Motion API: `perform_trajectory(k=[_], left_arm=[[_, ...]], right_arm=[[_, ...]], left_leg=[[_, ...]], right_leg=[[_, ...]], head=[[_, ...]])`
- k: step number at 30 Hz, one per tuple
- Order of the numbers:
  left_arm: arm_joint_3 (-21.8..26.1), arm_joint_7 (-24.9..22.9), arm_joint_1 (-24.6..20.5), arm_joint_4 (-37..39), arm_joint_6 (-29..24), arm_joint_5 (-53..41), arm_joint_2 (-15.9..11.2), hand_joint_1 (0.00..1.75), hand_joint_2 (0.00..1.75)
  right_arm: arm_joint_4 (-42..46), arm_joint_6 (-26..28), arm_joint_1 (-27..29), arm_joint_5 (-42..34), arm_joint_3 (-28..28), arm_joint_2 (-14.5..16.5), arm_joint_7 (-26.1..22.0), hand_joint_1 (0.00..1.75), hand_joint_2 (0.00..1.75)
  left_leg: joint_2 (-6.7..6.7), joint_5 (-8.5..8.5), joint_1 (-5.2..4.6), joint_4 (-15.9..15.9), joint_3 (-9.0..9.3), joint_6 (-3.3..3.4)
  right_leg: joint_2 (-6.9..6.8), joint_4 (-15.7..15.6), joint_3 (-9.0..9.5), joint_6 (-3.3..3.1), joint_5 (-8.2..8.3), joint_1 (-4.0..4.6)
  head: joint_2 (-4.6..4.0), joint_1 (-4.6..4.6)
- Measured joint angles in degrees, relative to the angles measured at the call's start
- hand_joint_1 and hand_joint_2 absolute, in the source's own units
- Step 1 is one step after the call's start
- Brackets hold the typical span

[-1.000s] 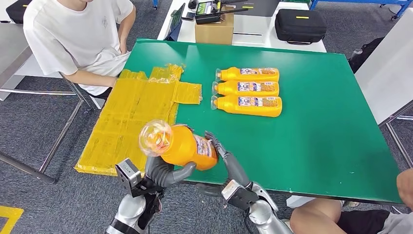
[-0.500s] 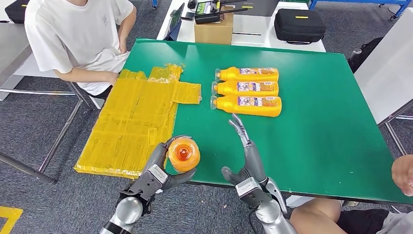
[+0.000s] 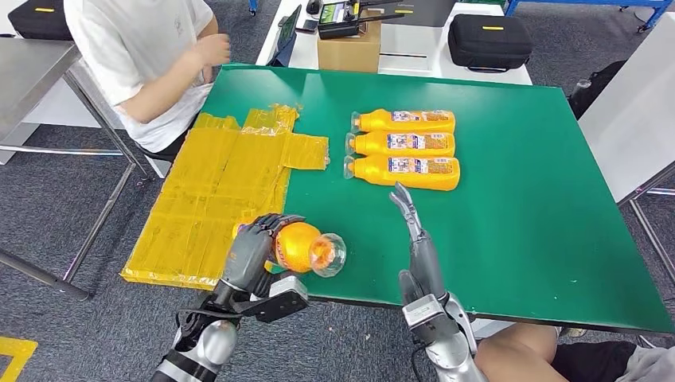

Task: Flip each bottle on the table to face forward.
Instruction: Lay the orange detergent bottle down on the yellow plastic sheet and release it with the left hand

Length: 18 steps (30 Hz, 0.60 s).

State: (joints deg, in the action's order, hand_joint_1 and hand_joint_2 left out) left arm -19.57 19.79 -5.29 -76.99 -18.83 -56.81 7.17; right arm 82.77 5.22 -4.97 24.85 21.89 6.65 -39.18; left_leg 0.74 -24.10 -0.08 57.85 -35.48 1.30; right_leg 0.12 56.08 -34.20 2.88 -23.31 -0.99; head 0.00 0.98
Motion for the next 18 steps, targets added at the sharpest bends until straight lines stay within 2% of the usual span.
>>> perform_trajectory(k=[7, 12, 18], left_arm=[[-1.9, -5.5, -6.2, 8.8, 2.7, -6.6, -0.4, 1.75, 1.75], [-2.6, -9.1, -11.7, 17.2, 2.4, -10.2, 0.0, 1.75, 1.75], [-2.7, -13.4, -18.6, 28.3, 1.5, -14.0, 0.6, 1.75, 1.75]], right_arm=[[6.5, -3.8, 0.6, -0.2, 5.0, 0.3, -0.8, 0.0, 0.0], [9.1, -5.1, 0.7, -0.3, 8.6, 0.0, -0.7, 0.0, 0.0], [8.2, -4.3, 0.8, -0.7, 9.0, -0.5, 0.8, 0.0, 0.0]], left_leg=[[-0.02, 0.02, -0.01, 0.0, 0.0, 0.0], [-0.02, 0.03, -0.01, 0.0, 0.01, 0.0], [-0.03, 0.03, -0.01, 0.0, 0.02, 0.0]], right_leg=[[0.0, 0.0, 0.0, 0.0, 0.01, -0.01], [0.0, 0.0, 0.0, 0.0, 0.01, -0.01], [0.0, 0.0, 0.03, 0.0, 0.02, -0.01]], head=[[-0.01, 0.0], [0.0, 0.0], [0.0, -0.01]])
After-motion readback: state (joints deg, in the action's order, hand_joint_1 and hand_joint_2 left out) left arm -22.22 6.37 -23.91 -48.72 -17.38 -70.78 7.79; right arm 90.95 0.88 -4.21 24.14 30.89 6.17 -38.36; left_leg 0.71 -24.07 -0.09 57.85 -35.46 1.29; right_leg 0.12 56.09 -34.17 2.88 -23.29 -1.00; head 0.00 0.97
